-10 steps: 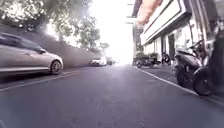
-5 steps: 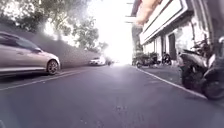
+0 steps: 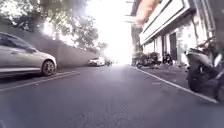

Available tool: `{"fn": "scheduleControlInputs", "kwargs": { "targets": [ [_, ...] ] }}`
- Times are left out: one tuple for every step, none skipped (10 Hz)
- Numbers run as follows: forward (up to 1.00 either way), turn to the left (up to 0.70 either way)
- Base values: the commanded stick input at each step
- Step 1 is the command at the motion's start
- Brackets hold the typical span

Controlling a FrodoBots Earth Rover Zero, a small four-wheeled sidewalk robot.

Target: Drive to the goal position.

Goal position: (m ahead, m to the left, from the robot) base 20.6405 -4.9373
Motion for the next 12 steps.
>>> {"fn": "scheduleControlInputs", "kwargs": {
  "targets": [
    [0.45, 0.0],
    [0.45, 0.0],
    [0.45, 0.0],
    [0.45, 0.0],
    [0.45, 0.0],
    [0.45, 0.0],
    [0.45, 0.0],
    [0.45, 0.0],
    [0.45, 0.0],
    [0.45, 0.0],
    [0.45, 0.0],
    [0.45, 0.0]
  ]
}}
